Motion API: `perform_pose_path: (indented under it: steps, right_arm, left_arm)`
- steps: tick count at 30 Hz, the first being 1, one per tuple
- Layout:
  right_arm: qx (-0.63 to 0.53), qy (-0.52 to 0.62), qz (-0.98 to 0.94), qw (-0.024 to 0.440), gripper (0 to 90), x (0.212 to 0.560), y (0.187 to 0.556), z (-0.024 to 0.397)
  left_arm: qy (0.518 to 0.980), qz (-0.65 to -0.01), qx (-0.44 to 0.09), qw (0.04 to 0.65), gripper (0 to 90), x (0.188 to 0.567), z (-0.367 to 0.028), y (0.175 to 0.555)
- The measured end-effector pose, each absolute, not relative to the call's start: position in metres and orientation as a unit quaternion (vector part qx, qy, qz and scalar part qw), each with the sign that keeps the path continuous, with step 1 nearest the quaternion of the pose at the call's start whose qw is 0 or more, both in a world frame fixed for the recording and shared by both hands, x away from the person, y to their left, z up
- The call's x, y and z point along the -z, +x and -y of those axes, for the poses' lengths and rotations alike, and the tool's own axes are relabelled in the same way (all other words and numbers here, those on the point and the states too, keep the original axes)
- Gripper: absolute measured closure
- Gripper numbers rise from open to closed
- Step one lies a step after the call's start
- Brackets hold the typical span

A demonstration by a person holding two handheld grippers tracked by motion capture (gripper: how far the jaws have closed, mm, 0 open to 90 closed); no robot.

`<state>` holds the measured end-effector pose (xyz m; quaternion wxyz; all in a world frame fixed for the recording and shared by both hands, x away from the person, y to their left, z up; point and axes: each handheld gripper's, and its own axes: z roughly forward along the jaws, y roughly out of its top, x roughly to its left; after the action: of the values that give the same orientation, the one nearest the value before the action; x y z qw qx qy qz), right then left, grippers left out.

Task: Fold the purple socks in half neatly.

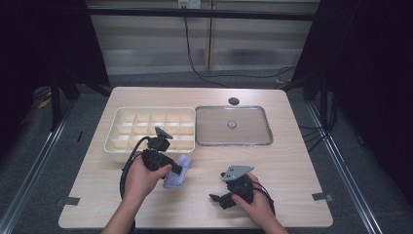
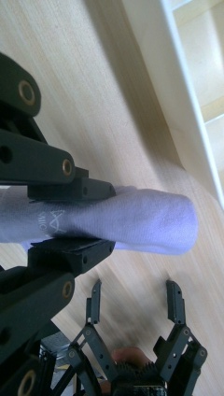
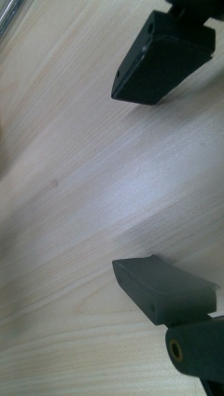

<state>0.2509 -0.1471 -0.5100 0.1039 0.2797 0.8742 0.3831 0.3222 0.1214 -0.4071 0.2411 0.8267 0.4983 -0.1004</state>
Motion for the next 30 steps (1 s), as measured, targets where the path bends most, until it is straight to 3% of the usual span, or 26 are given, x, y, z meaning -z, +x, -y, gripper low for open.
perform_pose_path:
  steps: [30]
  right_arm:
    - [-0.384, 0.279, -0.874, 0.105, 14.6, 0.510, 0.251, 0.147]
  left_arm:
    - [0.831, -0.488, 0.099, 0.248, 73.8, 0.387, -0.119, 0.334]
